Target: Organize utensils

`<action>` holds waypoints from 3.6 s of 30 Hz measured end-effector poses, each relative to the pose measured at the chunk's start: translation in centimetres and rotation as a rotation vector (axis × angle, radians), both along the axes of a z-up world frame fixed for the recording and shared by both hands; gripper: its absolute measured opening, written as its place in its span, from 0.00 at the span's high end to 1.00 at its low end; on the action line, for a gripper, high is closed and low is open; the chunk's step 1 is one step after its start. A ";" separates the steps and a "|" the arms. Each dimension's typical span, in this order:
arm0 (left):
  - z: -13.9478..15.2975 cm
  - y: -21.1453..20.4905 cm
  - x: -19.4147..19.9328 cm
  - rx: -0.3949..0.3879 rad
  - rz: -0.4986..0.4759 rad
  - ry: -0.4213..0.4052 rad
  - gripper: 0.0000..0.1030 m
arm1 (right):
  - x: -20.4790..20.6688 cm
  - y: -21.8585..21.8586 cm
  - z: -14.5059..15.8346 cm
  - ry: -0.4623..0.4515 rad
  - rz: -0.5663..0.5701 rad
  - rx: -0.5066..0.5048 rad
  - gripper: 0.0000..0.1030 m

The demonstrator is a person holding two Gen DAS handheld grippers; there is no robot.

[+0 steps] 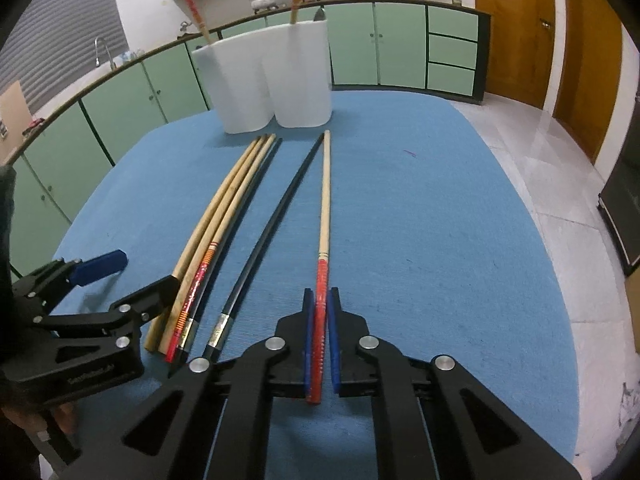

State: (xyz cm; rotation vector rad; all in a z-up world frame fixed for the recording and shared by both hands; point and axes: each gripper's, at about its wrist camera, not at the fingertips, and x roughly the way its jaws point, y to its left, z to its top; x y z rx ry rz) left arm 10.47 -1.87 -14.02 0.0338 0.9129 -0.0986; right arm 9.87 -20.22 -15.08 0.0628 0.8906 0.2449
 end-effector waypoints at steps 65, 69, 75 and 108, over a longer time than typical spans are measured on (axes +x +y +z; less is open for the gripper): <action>0.3 3.2 -3.0 0.011 0.086 -0.017 0.66 | -3.2 -1.1 -0.4 -0.028 0.007 -0.011 0.82; 0.3 2.8 -2.8 0.004 0.077 -0.015 0.80 | -3.0 -0.9 -0.5 -0.025 0.001 -0.029 0.93; 0.4 2.6 -2.8 0.000 0.079 -0.016 0.94 | -2.9 -1.0 -0.4 -0.028 0.000 -0.033 0.94; 20.9 2.7 -1.2 -0.109 0.026 -0.441 0.94 | 1.5 -4.7 20.1 -0.375 0.101 0.072 0.95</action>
